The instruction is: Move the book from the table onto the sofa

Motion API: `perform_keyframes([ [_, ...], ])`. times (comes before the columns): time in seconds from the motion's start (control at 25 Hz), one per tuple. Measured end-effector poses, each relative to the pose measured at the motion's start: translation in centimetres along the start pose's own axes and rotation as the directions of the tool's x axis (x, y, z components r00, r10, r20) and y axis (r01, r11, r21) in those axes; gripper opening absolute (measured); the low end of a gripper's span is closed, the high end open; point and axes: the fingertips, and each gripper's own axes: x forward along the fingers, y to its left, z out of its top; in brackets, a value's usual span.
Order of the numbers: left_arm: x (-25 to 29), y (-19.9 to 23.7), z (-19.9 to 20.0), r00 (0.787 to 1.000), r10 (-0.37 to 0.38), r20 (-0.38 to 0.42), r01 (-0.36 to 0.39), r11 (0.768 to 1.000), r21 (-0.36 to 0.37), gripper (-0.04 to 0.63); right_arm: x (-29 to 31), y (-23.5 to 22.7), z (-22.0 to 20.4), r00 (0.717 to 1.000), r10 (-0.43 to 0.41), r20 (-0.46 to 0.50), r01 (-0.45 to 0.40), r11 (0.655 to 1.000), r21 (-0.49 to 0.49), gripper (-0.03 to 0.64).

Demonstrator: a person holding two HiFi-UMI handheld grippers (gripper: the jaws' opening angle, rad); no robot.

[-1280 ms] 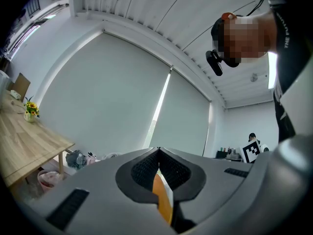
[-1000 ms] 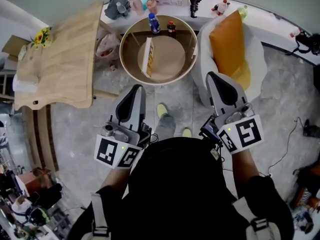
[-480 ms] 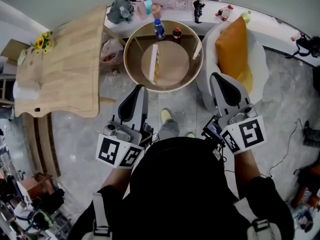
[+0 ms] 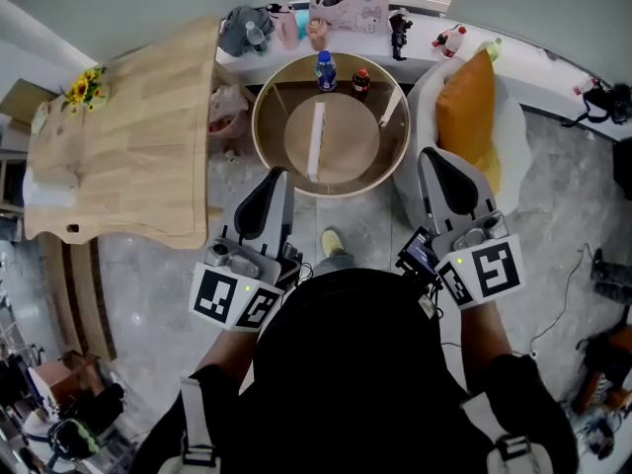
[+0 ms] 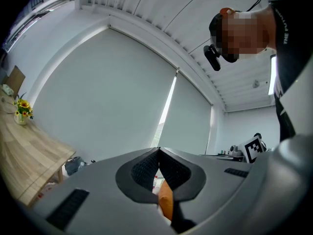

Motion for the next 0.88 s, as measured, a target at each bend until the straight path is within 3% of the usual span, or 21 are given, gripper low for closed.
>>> perform_keyframes([
  [0.48, 0.6, 5.0, 0.6, 1.000, 0.001, 0.001, -0.001, 1.000, -0.010, 0.011, 4.1, 1.0, 0.4, 1.000, -0.024, 0.000, 0.024, 0.999, -0.033, 0.009],
  [0.88, 1.4, 6.1, 0.6, 1.000, -0.004, 0.007, 0.005, 0.999, -0.031, 0.011, 5.1, 0.6, 1.0, 0.999, -0.032, -0.004, 0.031, 0.998, -0.046, 0.009],
])
